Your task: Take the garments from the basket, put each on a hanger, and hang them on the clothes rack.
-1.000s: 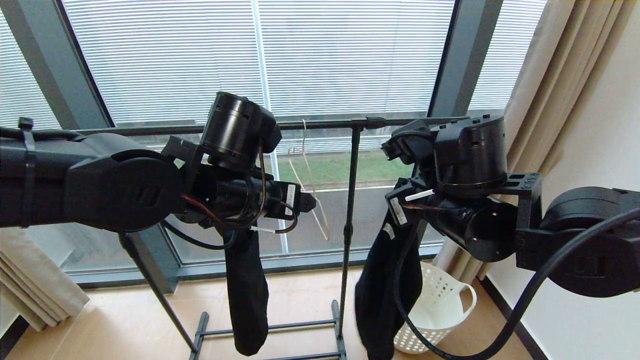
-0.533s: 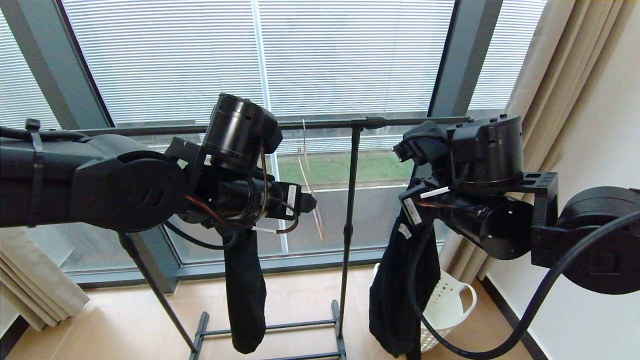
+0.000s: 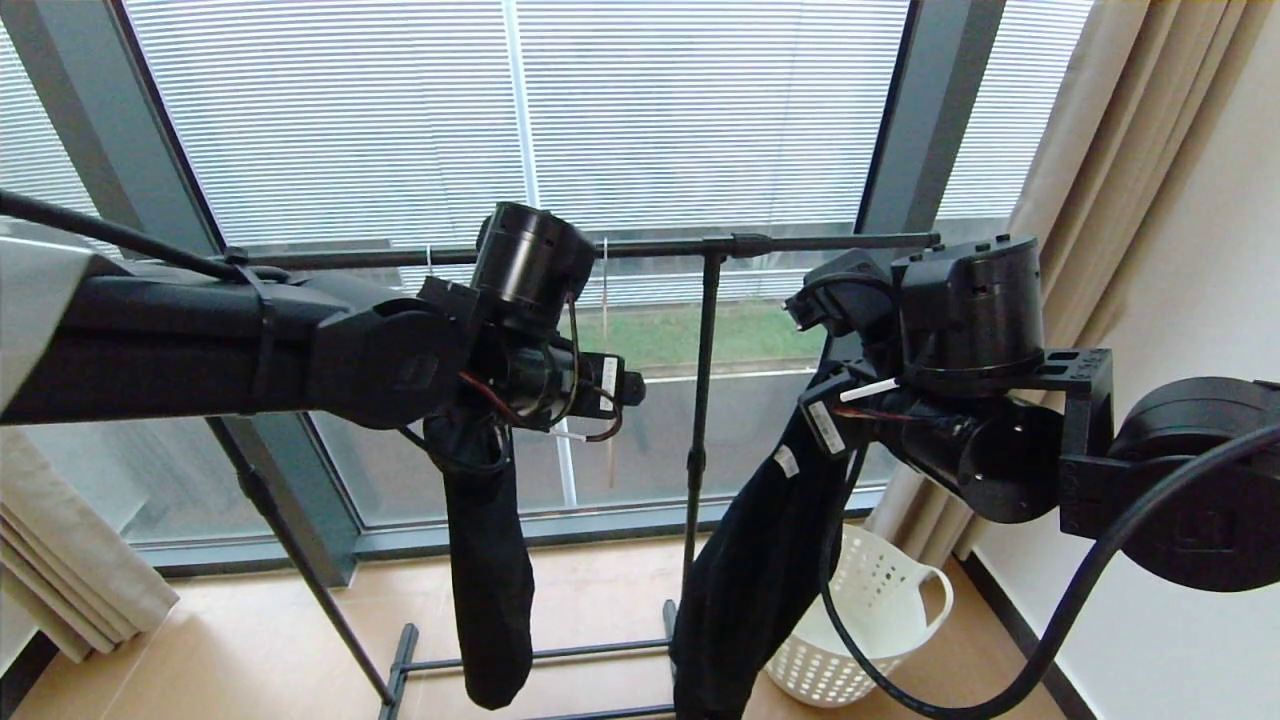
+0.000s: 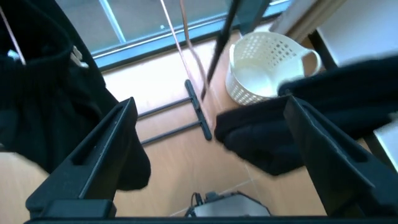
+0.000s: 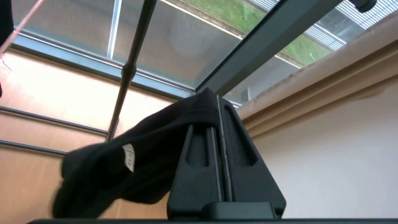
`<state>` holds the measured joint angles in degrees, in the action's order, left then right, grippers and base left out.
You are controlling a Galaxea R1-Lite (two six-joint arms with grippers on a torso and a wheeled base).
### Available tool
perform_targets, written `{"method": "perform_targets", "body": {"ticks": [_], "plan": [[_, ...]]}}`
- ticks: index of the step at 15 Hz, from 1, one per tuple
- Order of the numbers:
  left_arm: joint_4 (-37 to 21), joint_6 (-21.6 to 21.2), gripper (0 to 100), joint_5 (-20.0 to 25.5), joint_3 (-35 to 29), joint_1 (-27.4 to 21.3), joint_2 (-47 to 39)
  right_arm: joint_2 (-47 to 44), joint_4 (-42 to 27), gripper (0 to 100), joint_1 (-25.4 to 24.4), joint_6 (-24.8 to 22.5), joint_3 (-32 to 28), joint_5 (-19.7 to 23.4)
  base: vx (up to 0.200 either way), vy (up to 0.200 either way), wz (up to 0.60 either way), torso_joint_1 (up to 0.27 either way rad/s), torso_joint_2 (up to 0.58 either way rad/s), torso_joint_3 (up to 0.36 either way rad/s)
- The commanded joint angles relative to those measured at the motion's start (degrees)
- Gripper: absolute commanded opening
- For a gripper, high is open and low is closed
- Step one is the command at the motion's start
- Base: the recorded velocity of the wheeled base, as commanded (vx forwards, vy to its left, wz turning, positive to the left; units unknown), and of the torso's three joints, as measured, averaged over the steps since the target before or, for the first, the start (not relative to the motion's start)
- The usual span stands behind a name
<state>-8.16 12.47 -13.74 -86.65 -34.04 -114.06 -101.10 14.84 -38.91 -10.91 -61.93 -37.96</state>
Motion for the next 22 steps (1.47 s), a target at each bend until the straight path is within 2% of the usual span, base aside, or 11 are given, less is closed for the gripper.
{"method": "perform_targets", "body": {"ticks": [1,6,15,19,20,22], "plan": [[0.6,0.01,100,-1.99,-3.96,0.81,-6.18,-0.15,0.02,0,-0.02,0.01,0.05,-0.01,0.0,0.0,0.0,0.0,0.0,0.0],[0.95,-0.17,100,-3.66,-15.21,2.57,-16.37,-0.77,0.11,0,0.15,-0.08,0.23,-0.01,0.0,0.0,0.0,0.0,0.0,0.0],[1.04,-1.57,100,-3.31,-22.95,6.7,-24.37,-2.0,0.63,0,0.42,-0.43,0.14,0.08,0.0,0.0,0.0,0.0,0.0,0.0],[0.95,-1.92,100,-3.14,-24.09,6.61,-24.99,-2.0,0.63,0,0.42,-0.43,0.14,-0.01,0.0,0.0,0.0,0.0,0.0,0.0],[0.95,-2.19,0,-3.14,-24.0,6.61,-24.99,-2.0,0.63,0,0.42,-0.43,0.14,-0.01,0.0,0.0,0.0,0.0,0.0,0.0],[0.95,-2.19,0,-3.14,-24.0,6.53,-24.99,-2.0,0.63,0,0.5,-0.43,0.14,-0.01,0.0,0.0,0.0,0.0,0.0,0.0]]}}
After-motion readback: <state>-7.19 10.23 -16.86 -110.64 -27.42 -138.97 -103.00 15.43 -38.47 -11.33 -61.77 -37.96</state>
